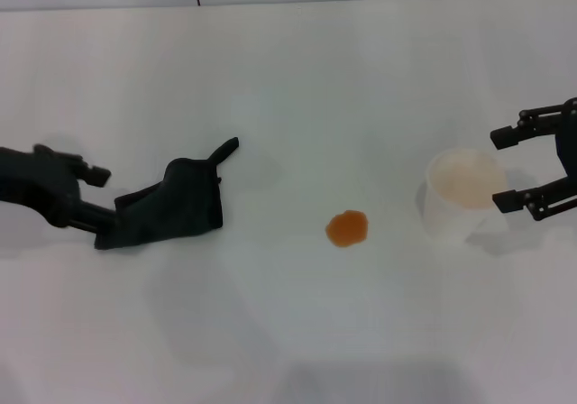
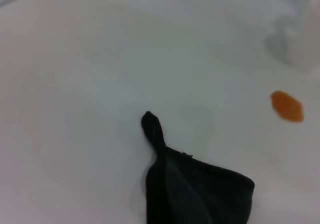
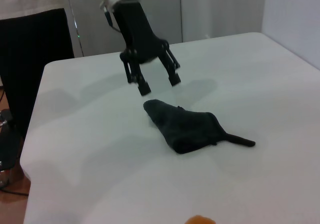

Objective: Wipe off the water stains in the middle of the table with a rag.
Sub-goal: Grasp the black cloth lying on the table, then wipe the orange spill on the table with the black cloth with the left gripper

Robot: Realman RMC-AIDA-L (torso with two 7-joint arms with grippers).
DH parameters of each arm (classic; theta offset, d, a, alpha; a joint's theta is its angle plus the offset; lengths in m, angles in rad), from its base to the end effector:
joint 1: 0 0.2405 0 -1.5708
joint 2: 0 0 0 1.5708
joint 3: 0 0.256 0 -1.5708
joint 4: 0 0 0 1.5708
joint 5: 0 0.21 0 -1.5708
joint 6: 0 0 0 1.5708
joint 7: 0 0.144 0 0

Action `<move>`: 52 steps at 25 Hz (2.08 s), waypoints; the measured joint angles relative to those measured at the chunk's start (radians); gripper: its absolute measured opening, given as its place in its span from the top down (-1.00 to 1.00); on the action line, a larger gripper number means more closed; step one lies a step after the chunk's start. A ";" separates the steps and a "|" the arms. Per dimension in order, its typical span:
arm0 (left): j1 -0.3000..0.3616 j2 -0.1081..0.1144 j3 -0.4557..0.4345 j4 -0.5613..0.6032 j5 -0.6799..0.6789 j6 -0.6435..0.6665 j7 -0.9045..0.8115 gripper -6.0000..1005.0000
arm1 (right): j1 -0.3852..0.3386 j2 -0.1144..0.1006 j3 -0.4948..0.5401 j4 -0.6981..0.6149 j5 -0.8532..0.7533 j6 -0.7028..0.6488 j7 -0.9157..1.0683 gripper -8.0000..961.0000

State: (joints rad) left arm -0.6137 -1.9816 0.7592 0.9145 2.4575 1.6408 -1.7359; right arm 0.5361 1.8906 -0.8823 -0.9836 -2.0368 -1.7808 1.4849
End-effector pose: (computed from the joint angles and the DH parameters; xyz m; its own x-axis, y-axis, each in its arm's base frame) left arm -0.2767 0.3516 0.0572 0.8663 0.4996 0.0032 0.4882 -0.8451 -0.2179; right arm 0.2406 0.3391 0.0891 0.9736 -0.1248 -0.1912 -0.1538 -0.9773 -0.1454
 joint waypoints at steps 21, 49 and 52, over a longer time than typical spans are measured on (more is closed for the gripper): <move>-0.044 -0.064 0.003 -0.077 0.104 -0.151 -0.040 -0.33 | 0.001 0.013 0.000 0.001 -0.015 0.012 -0.003 -0.75; -0.194 -0.100 0.017 -0.151 0.046 -0.216 -0.144 0.87 | 0.010 0.035 -0.010 -0.002 -0.040 0.035 -0.004 -0.75; -0.234 -0.103 0.037 -0.198 0.006 -0.262 -0.145 0.87 | 0.011 0.042 -0.011 -0.002 -0.040 0.038 -0.006 -0.75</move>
State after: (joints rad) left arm -0.8480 -2.0842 0.7957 0.7162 2.4636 1.3784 -1.8807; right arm 0.5470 1.9327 -0.8932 -0.9852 -2.0771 -1.7431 1.4792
